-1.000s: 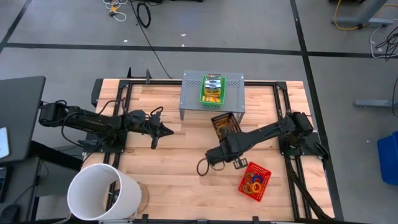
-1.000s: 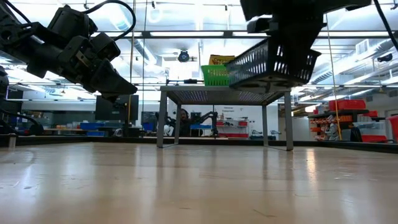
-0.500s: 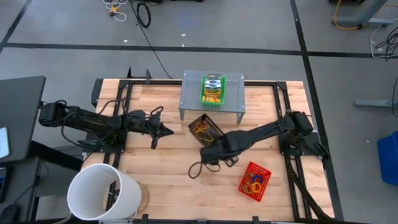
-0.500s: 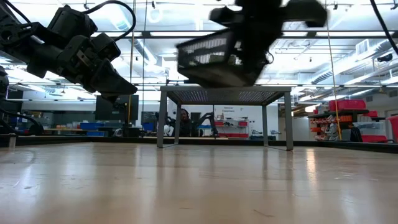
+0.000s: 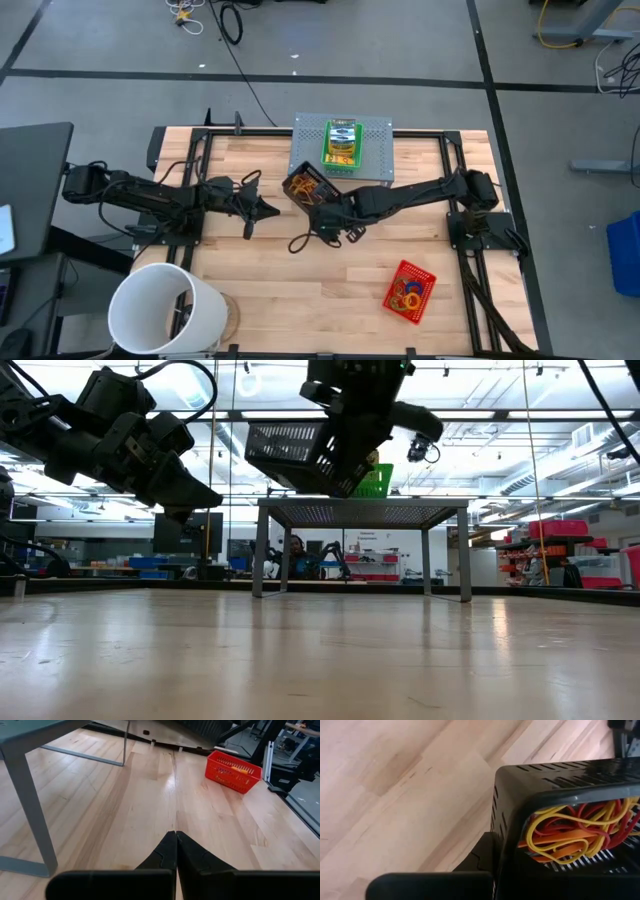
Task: Pick & Place Office Desk Supplies
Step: Put the black bin on the shelf
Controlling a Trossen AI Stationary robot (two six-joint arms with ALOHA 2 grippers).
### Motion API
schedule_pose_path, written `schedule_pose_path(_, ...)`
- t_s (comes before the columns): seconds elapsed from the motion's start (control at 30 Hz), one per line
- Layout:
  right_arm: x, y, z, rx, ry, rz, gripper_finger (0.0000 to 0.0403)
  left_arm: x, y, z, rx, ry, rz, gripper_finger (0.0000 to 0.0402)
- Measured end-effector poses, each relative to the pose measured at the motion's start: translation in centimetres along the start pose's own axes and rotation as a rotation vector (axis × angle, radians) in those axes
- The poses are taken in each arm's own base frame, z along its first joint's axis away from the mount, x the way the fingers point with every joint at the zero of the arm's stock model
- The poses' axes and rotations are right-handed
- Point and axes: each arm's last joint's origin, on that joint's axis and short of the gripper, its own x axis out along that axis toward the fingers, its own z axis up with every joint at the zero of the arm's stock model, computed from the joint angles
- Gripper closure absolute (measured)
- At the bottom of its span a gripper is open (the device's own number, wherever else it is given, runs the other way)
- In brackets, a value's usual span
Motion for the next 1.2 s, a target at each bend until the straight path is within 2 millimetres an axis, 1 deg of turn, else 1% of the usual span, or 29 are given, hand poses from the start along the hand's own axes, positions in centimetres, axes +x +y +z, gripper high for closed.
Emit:
schedule_pose_path(0.17,0.0,-0.1,0.0,-0.006,-0.021,0.011,0.0403,0.0,-0.2,0.3,0.005,-0.027,-0.012,0.0400)
schedule_pose_path(0.3,-0.4,1.0,0.4,-0.055,-0.035,0.085,0.0403,0.0,-0.8,0.1,0.077,-0.012,-0.093,0.0400)
schedule_pose_path(0.4,-0.8,2.0,0.6,-0.106,-0.009,0.124,0.0403,0.0,-1.0,0.0,0.080,0.006,-0.160,0.0400)
schedule_pose_path(0.57,-1.5,3.5,0.9,-0.174,0.019,0.185,0.0403,0.0,-1.2,0.6,-0.031,-0.050,-0.179,0.0399)
schedule_pose_path(0.67,-2.0,4.4,1.6,-0.233,-0.002,0.191,0.0403,-0.1,-1.3,1.2,-0.129,-0.102,-0.209,0.0391)
schedule_pose_path(0.77,-2.5,5.1,2.3,-0.322,-0.029,0.185,0.0403,-0.2,-1.5,1.8,-0.190,-0.140,-0.272,0.0377)
schedule_pose_path(0.87,-2.7,5.4,2.7,-0.362,-0.026,0.161,0.0403,-0.2,-1.7,2.3,-0.259,-0.134,-0.320,0.0354)
schedule_pose_path(0.93,-2.4,5.4,2.8,-0.378,-0.021,0.154,0.0403,0.0,-1.8,2.8,-0.293,-0.122,-0.343,0.0332)
schedule_pose_path(1.07,-2.0,5.5,2.9,-0.409,-0.006,0.146,0.0403,0.4,-2.2,4.3,-0.346,-0.102,-0.377,0.0270)
schedule_pose_path(1.13,-1.8,5.5,3.0,-0.424,0.000,0.148,0.0403,0.7,-2.4,5.0,-0.332,-0.069,-0.389,0.0233)
schedule_pose_path(1.2,-1.6,5.6,3.0,-0.446,-0.003,0.145,0.0403,1.1,-2.6,5.4,-0.248,0.003,-0.385,0.0196)
